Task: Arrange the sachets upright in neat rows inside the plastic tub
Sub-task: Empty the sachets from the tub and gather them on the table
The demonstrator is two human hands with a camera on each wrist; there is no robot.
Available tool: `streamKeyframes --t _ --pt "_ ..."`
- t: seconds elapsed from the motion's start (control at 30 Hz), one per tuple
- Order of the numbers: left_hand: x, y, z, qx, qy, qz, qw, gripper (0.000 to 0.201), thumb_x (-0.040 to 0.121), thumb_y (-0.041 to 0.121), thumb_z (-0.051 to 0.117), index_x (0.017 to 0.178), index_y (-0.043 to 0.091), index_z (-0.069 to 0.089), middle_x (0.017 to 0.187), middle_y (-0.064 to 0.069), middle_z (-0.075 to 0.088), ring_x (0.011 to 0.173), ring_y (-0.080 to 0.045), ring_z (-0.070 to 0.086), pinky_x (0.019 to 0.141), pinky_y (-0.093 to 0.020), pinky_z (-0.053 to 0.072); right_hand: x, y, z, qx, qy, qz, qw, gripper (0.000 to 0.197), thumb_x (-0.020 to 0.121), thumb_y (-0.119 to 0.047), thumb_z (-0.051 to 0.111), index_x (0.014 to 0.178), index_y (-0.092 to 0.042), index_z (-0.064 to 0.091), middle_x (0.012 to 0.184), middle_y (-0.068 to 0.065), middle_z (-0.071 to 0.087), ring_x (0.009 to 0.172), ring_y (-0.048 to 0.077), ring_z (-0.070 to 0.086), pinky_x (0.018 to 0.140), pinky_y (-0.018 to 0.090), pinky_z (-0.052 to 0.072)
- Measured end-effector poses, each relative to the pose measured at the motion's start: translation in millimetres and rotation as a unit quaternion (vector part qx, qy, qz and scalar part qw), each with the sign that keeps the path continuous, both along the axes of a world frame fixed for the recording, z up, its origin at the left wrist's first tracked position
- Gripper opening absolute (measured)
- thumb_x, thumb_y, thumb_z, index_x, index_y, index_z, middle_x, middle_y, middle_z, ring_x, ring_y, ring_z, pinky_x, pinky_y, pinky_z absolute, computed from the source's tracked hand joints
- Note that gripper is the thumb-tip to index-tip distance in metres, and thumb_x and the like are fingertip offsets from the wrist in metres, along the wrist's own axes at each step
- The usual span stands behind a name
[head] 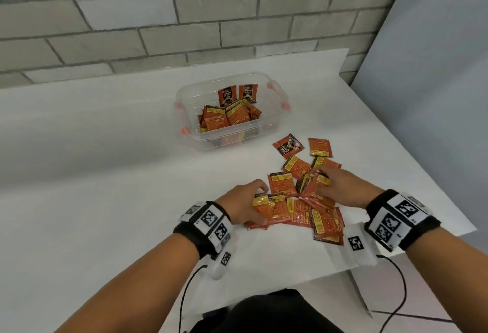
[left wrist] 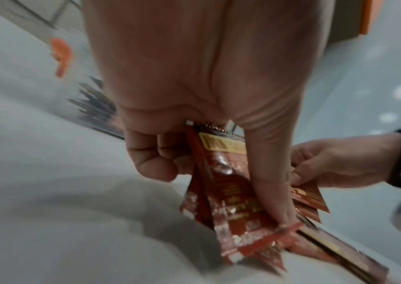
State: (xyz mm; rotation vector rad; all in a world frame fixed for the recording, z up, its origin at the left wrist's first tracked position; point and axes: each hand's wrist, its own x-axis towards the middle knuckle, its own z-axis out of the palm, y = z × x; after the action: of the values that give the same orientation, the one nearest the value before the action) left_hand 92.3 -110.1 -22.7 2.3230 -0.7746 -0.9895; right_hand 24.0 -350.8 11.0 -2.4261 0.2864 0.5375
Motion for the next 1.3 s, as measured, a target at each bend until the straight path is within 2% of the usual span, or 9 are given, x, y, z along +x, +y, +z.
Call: streamKeyframes --t 0.17,0.43,0.57,0.63,0.8,0.93,1.07,1.2,1.3 --pt "-10 -27 -11 0.036 -0.076 -0.049 0.995 0.075 0.074 0.031 0.081 0.138 0.018 0.043 0.124 -0.009 0.057 0.11 -0.023 0.055 0.092 -0.034 0.046 -8 -2 -19 -0.073 -0.022 0.034 0.996 0.042 0.091 -0.016 0.06 0.131 -0.015 0.047 0.121 0.004 0.059 0.101 0.017 0.056 0.081 0.024 0.043" --pt "-10 -34 -14 0.047 -0.142 -0.03 0.988 0.066 0.072 0.033 0.08 0.122 0.016 0.041 0.121 -0.005 0.042 0.113 -0.021 0.034 0.092 -0.037 0.041 -5 -2 -38 -0.158 -0.047 0.036 0.986 0.048 0.087 -0.021 0.063 0.131 -0.013 0.044 0.12 0.01 0.046 0.114 0.027 0.041 0.095 0.035 0.038" --pt "-5 -35 -12 0.017 -0.119 -0.012 0.993 0.053 0.074 0.024 0.079 0.106 0.021 0.038 0.113 -0.003 0.056 0.095 -0.017 0.047 0.072 -0.029 0.043 -2 -4 -35 -0.163 -0.062 0.027 0.984 0.044 0.086 -0.022 0.064 0.125 -0.014 0.045 0.121 0.007 0.05 0.11 0.025 0.046 0.092 0.039 0.042" --pt "0 -38 -10 0.004 -0.093 0.003 0.996 0.053 0.076 0.021 0.079 0.11 0.02 0.038 0.111 -0.002 0.06 0.087 -0.016 0.054 0.064 -0.025 0.042 -1 -6 -33 -0.148 -0.054 0.016 0.987 0.042 0.087 -0.021 0.063 0.124 -0.014 0.043 0.118 0.007 0.056 0.101 0.024 0.055 0.086 0.04 0.048" --pt "15 -52 -5 0.019 -0.06 0.012 0.998 0.079 0.076 0.025 0.08 0.139 0.014 0.033 0.125 -0.006 0.059 0.107 -0.022 0.059 0.087 -0.033 0.049 4 -7 -29 -0.132 -0.02 0.006 0.991 0.055 0.086 -0.025 0.063 0.135 -0.018 0.04 0.122 0.004 0.057 0.107 0.023 0.056 0.089 0.04 0.048" --pt "23 -65 -10 0.06 -0.074 0.012 0.995 0.067 0.073 0.033 0.081 0.126 0.013 0.045 0.119 -0.008 0.06 0.105 -0.023 0.058 0.088 -0.035 0.05 11 -9 -30 -0.126 -0.03 0.003 0.992 0.05 0.083 -0.024 0.066 0.128 -0.014 0.046 0.119 0.007 0.054 0.109 0.025 0.052 0.09 0.037 0.045" --pt "28 -66 -16 0.063 -0.101 0.04 0.992 0.073 0.07 0.034 0.083 0.126 0.014 0.042 0.118 -0.009 0.052 0.107 -0.024 0.052 0.088 -0.038 0.049 13 -13 -32 -0.116 -0.037 -0.005 0.993 0.052 0.081 -0.019 0.069 0.125 -0.011 0.044 0.121 0.008 0.042 0.112 0.026 0.044 0.092 0.032 0.04" --pt "32 -58 -19 0.037 -0.116 0.089 0.989 0.068 0.074 0.03 0.08 0.126 0.015 0.039 0.12 -0.009 0.043 0.113 -0.025 0.043 0.089 -0.036 0.044 17 -17 -26 -0.085 -0.056 0.001 0.995 0.037 0.081 -0.014 0.07 0.11 -0.012 0.048 0.111 0.006 0.054 0.097 0.021 0.055 0.081 0.03 0.047" --pt "38 -45 -16 0.006 -0.094 0.117 0.989 0.052 0.08 0.028 0.075 0.117 0.013 0.041 0.114 -0.008 0.056 0.102 -0.023 0.056 0.081 -0.033 0.049 24 -19 -18 -0.05 -0.043 -0.005 0.998 0.027 0.086 -0.012 0.065 0.103 -0.018 0.045 0.096 0.004 0.061 0.076 0.016 0.059 0.061 0.023 0.046"
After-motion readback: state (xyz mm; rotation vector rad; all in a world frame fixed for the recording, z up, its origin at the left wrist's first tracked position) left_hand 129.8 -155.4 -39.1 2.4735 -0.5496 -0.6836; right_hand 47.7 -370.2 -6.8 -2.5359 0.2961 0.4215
